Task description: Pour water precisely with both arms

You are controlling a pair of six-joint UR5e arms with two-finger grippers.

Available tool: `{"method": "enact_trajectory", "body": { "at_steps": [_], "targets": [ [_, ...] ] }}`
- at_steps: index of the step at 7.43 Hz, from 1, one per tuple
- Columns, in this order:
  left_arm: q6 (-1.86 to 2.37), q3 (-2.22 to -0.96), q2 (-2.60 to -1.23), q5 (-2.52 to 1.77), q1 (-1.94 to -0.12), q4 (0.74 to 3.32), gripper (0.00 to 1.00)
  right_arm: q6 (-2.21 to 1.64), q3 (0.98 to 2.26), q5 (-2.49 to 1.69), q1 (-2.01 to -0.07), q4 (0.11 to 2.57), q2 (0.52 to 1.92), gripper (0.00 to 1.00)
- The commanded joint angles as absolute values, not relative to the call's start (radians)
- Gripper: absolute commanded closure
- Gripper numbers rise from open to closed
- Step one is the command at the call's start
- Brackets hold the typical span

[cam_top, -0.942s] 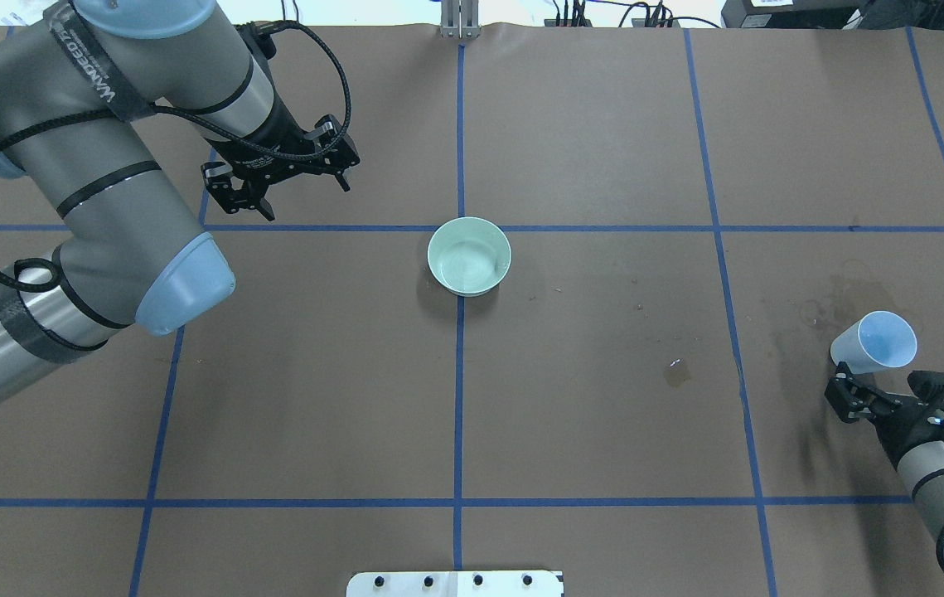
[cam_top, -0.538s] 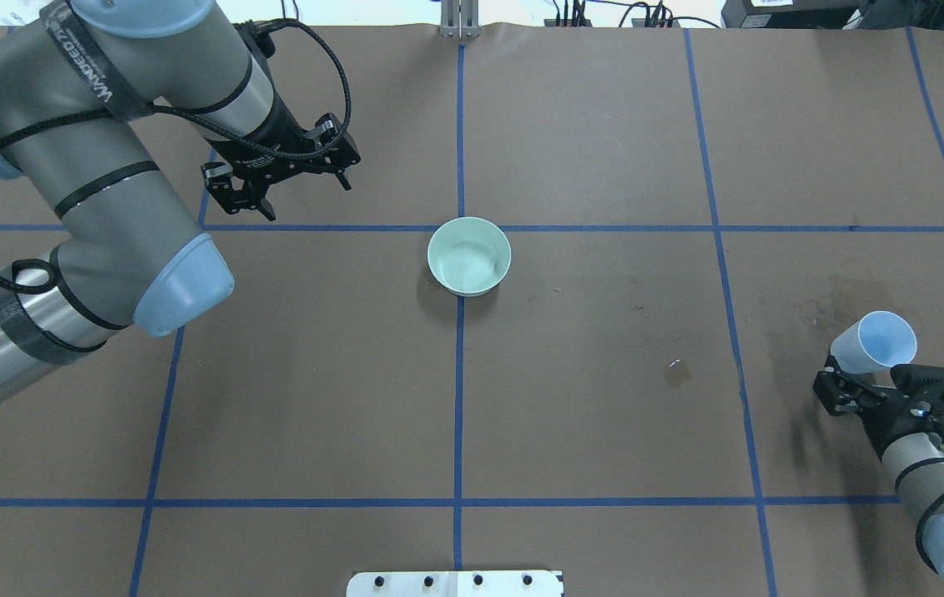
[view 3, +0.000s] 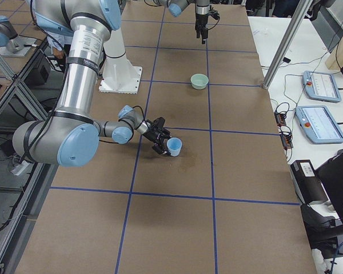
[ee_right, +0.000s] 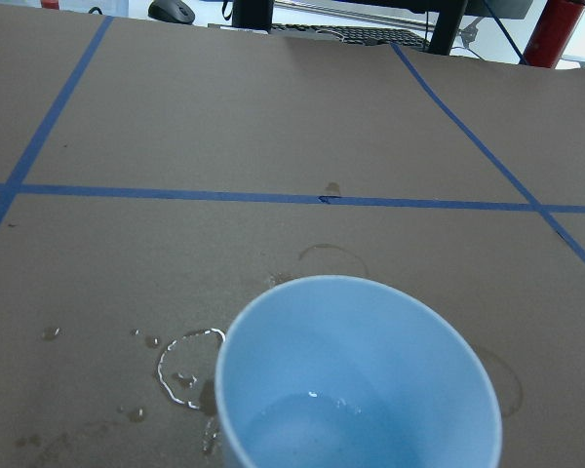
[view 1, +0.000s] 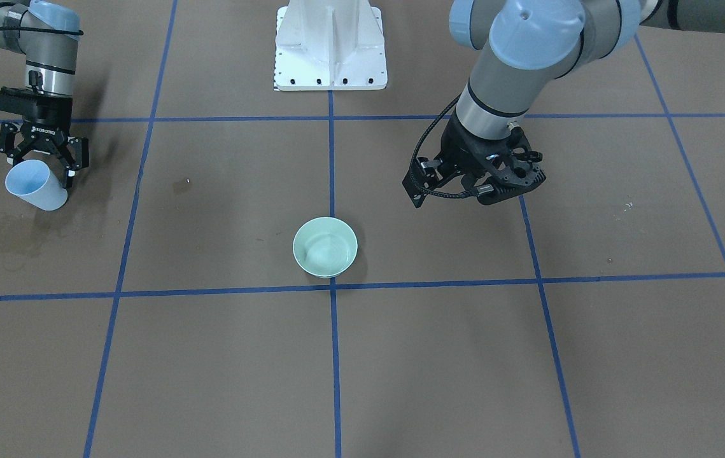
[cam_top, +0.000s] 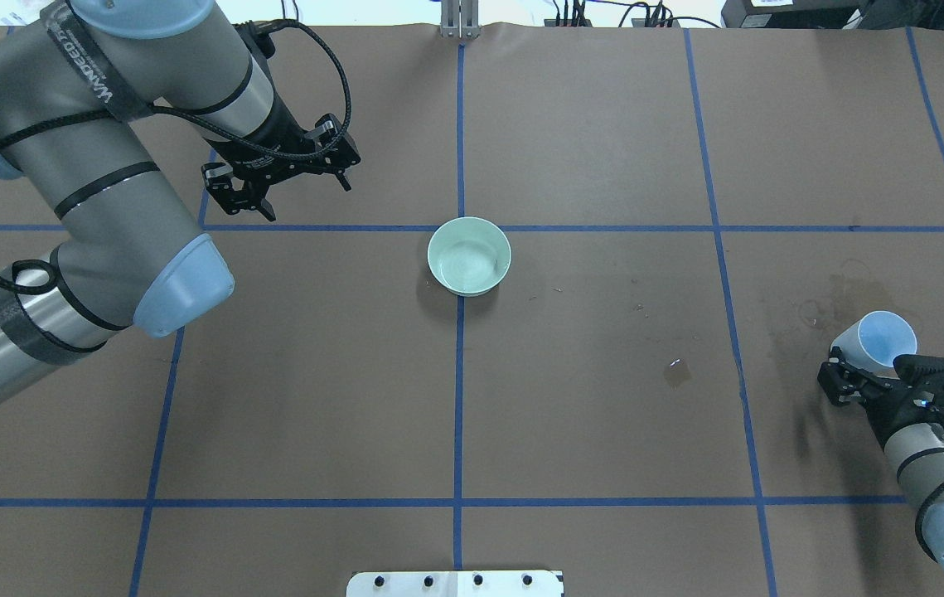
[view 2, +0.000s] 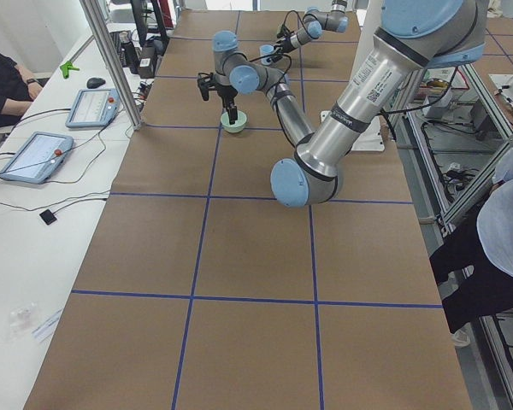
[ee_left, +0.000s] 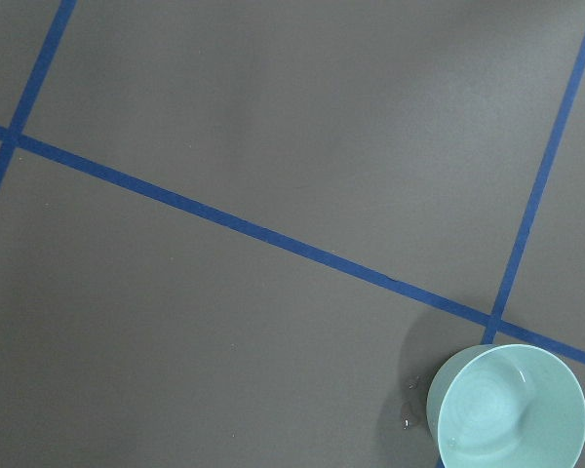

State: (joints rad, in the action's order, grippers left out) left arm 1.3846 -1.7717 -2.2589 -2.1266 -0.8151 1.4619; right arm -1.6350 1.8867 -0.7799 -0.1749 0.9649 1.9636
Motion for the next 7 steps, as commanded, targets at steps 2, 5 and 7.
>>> {"method": "enact_trajectory", "body": {
  "at_steps": [2,5,7],
  "targets": [
    [1.385,-1.772,-2.258,-2.126,-0.815,1.462,0.0,-1.615,1.881,-0.779,-0.19,0.965,1.962,0.0],
    [1.385,-1.77,-2.26,-2.128,-0.813,1.462,0.0,-1.614,1.865,-0.778,-0.19,0.965,1.935,0.0],
    [1.385,-1.77,-2.258,-2.128,-0.813,1.462,0.0,-1.614,1.856,-0.778,-0.19,0.965,1.927,0.0]
  ]
}}
